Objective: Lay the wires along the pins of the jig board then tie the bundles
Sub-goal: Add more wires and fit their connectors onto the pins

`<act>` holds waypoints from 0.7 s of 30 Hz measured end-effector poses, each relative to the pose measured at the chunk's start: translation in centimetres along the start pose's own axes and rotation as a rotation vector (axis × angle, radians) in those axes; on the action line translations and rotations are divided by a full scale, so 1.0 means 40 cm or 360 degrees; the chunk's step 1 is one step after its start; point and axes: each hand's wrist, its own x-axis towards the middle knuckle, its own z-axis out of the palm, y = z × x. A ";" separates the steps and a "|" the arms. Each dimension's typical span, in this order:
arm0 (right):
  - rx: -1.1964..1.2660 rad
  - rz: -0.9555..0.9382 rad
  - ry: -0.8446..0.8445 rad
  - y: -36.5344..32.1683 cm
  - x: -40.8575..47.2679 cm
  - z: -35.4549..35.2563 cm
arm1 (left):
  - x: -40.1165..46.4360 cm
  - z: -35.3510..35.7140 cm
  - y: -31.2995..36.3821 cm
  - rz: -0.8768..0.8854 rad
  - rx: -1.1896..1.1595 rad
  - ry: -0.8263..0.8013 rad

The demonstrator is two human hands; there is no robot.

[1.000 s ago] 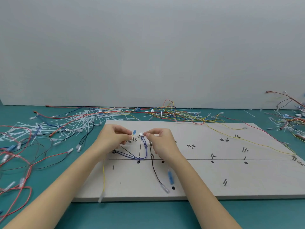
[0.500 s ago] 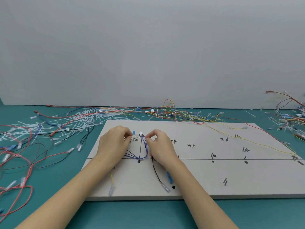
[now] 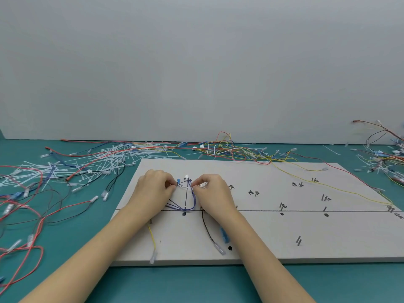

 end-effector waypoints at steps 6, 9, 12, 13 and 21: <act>-0.0034 -0.0011 -0.0122 -0.005 0.000 -0.008 | 0.004 -0.007 -0.002 0.0025 0.0019 -0.0096; -0.0182 -0.0032 -0.0159 -0.012 -0.006 -0.013 | 0.006 -0.010 -0.005 0.0041 0.0012 -0.0125; -0.0249 -0.0090 -0.0180 -0.018 -0.007 -0.024 | 0.008 -0.015 -0.009 0.0071 -0.0043 -0.0167; -0.0240 -0.0099 -0.0204 -0.019 -0.007 -0.029 | 0.008 -0.017 -0.010 0.0082 -0.0060 -0.0186; -0.0180 -0.0061 -0.0207 -0.035 -0.015 -0.044 | 0.013 -0.032 -0.018 0.0021 -0.0243 -0.0301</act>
